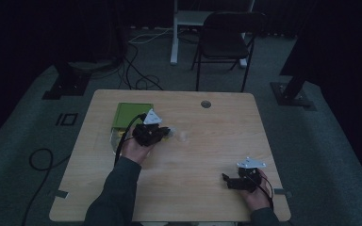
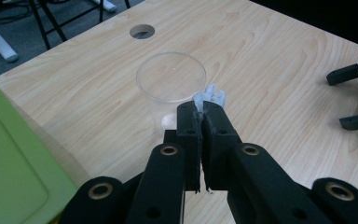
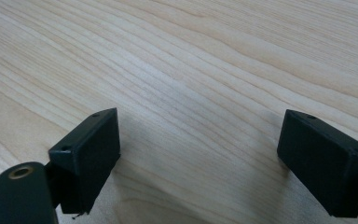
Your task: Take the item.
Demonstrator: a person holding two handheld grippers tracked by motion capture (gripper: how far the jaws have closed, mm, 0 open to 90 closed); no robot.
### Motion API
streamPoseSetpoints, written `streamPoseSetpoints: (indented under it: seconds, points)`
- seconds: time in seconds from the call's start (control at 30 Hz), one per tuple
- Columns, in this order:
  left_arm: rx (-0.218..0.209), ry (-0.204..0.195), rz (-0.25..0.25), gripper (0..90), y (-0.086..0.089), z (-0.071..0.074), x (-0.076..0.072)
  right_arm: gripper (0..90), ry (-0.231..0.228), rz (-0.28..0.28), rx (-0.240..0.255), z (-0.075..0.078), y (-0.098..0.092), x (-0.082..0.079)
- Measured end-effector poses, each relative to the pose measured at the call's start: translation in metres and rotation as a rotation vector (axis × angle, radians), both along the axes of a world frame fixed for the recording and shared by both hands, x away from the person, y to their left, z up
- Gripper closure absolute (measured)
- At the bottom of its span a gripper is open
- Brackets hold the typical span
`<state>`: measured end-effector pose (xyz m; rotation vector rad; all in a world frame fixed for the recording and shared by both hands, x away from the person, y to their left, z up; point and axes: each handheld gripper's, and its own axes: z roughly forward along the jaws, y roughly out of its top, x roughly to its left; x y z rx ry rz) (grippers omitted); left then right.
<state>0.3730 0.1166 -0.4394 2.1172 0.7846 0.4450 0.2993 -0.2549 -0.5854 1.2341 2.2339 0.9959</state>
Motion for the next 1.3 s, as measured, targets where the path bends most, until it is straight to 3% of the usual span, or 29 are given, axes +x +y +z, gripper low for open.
streamPoseSetpoints:
  seconds: [1.3]
  points:
    - [-0.016, -0.007, -0.022, 87.6, -0.024, 0.022, 0.025, 12.7, 0.001, -0.001, 0.001, 0.0, 0.0, 0.0]
